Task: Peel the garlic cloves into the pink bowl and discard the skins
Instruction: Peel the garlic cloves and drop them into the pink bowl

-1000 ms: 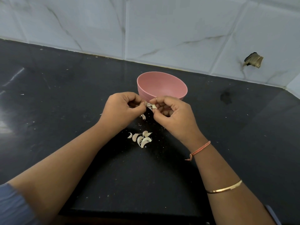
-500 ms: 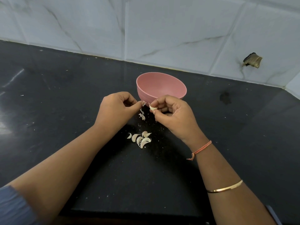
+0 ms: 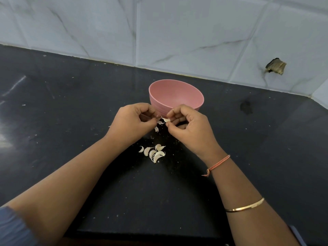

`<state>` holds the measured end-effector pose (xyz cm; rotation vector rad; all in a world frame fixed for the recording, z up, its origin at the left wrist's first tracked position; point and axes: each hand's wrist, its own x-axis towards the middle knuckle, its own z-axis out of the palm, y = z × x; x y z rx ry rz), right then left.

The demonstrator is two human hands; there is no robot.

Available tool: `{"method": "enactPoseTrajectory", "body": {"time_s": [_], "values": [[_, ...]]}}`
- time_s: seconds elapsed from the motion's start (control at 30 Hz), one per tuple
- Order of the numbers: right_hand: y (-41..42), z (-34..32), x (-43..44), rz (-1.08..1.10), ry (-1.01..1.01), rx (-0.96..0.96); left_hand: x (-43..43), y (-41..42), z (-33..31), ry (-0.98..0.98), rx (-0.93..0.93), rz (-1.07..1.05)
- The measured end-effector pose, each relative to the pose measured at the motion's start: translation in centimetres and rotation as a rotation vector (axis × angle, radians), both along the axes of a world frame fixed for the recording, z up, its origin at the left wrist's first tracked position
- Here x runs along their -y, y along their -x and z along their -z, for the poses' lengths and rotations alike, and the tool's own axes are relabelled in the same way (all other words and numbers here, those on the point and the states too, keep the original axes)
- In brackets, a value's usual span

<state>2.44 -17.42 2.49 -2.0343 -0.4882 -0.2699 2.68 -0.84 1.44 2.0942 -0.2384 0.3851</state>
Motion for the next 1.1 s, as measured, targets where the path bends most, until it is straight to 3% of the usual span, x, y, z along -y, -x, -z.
{"method": "enactPoseTrajectory", "body": {"time_s": [0.37, 0.6, 0.93, 1.1], "values": [[-0.34, 0.26, 0.00, 0.056, 0.161, 0.210, 0.46, 0.54, -0.44, 0.129, -0.018, 0.059], [-0.47, 0.40, -0.08, 0.056, 0.197, 0.271, 0.44, 0.60, -0.41, 0.093, 0.016, 0.054], [-0.32, 0.19, -0.19, 0.058, 0.129, 0.226, 0.56, 0.45, -0.14, 0.050, 0.066, 0.000], [-0.01, -0.11, -0.21, 0.035, -0.010, 0.115, 0.33, 0.24, -0.17, 0.025, 0.085, -0.078]]}}
